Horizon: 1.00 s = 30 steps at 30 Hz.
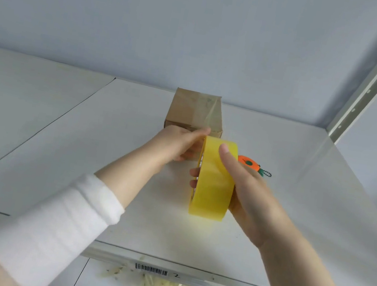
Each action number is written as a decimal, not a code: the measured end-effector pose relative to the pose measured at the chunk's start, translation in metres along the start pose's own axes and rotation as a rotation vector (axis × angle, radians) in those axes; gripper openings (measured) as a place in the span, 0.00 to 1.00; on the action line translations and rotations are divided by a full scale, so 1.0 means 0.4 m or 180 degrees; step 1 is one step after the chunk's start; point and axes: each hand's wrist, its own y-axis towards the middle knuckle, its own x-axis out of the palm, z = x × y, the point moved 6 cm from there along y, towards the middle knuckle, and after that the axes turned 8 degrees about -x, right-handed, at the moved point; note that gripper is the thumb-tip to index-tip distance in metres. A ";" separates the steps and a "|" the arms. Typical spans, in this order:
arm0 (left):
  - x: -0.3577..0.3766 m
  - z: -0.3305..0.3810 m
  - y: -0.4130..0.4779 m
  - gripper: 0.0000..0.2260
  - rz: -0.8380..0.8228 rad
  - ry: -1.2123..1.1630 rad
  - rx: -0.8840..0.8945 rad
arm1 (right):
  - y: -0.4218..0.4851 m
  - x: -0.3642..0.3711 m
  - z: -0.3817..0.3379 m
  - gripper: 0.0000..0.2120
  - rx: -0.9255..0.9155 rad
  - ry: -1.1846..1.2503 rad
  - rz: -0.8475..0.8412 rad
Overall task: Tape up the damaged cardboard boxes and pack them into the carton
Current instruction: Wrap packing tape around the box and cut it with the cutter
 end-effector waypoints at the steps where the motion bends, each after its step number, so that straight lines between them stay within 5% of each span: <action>1: 0.004 -0.003 0.005 0.17 -0.0067 -0.0122 -0.0090 | 0.005 -0.012 0.001 0.30 0.0090 -0.0083 -0.0090; 4: 0.009 -0.007 0.021 0.13 -0.0147 -0.0296 -0.0238 | 0.046 -0.108 0.004 0.34 0.0221 -0.0605 0.0338; 7: 0.010 -0.011 0.034 0.10 -0.0170 -0.0463 -0.0311 | 0.110 -0.252 -0.008 0.21 -0.0195 -0.2315 0.1391; 9: 0.015 -0.015 0.039 0.08 -0.0234 -0.0560 -0.0314 | 0.154 -0.300 0.010 0.20 -0.0105 -0.3531 0.1371; 12: 0.017 -0.016 0.046 0.05 -0.0276 -0.0627 -0.0304 | 0.201 -0.326 0.061 0.23 0.0474 -0.4136 0.0971; 15: 0.016 -0.016 0.053 0.05 -0.0291 -0.0632 -0.0342 | 0.222 -0.323 0.054 0.16 0.0160 -0.4040 0.1035; 20: 0.019 -0.016 0.063 0.03 -0.0399 -0.0699 -0.0319 | 0.192 -0.247 -0.029 0.09 -0.1252 -0.2064 0.0941; 23: 0.020 -0.015 0.067 0.02 -0.0434 -0.0739 -0.0289 | 0.181 -0.181 -0.103 0.10 -0.1857 -0.2354 0.0638; 30: 0.021 -0.016 0.073 0.03 -0.0527 -0.0839 -0.0257 | 0.182 -0.117 -0.152 0.10 -0.1878 -0.2979 0.0163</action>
